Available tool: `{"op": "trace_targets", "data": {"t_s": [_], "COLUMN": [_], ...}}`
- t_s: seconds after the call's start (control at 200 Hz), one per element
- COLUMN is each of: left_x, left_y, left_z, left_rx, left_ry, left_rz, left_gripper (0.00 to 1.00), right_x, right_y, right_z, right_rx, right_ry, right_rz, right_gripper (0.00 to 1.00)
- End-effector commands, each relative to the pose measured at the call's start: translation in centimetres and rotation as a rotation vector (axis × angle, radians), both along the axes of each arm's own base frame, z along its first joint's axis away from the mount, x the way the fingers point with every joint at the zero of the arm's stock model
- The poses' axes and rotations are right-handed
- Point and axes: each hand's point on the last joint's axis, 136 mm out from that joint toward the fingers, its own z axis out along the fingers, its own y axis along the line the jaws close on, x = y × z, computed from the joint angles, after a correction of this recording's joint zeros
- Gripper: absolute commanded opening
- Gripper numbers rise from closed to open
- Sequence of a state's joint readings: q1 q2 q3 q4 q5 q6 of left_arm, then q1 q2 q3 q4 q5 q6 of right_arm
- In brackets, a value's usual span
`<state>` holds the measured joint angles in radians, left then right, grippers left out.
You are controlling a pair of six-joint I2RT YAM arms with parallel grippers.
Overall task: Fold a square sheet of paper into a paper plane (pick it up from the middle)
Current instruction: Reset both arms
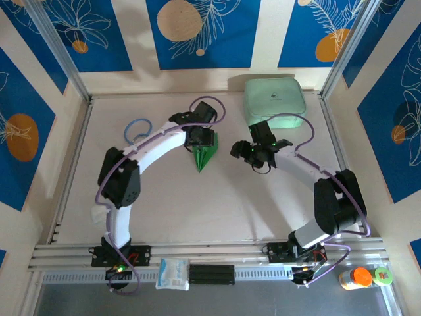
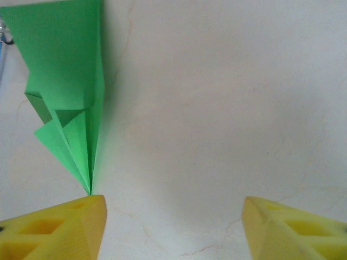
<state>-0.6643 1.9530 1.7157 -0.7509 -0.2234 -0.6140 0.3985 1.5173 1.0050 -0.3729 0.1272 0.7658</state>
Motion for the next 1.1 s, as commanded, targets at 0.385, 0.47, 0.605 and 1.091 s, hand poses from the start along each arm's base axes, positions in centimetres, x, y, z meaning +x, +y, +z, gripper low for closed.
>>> {"op": "trace_targets", "data": {"t_s": [0.385, 0.47, 0.605, 1.091], "left_x": [-2.8, -4.0, -5.9, -3.6], "left_y": [20.1, 23.9, 29.3, 27.6], "left_z": [7.2, 5.9, 2.7, -1.9], "left_rx": [0.065, 0.142, 0.213, 0.131], "left_ry": [-0.536, -0.598, -0.575, -0.807], "left_rz": [0.315, 0.379, 0.469, 0.164], "left_gripper": [0.99, 0.99, 0.99, 0.99], "right_x": [3.3, 3.0, 2.4, 3.3], "right_y": [-10.6, -13.0, -16.2, -15.7], "right_z": [11.2, 10.1, 6.8, 1.4], "right_rx": [-0.448, -0.487, -0.510, -0.482], "right_ry": [-0.459, -0.483, -0.523, -0.727], "right_rz": [-0.125, -0.190, -0.265, -0.056], "right_gripper": [0.99, 0.99, 0.99, 0.99]}}
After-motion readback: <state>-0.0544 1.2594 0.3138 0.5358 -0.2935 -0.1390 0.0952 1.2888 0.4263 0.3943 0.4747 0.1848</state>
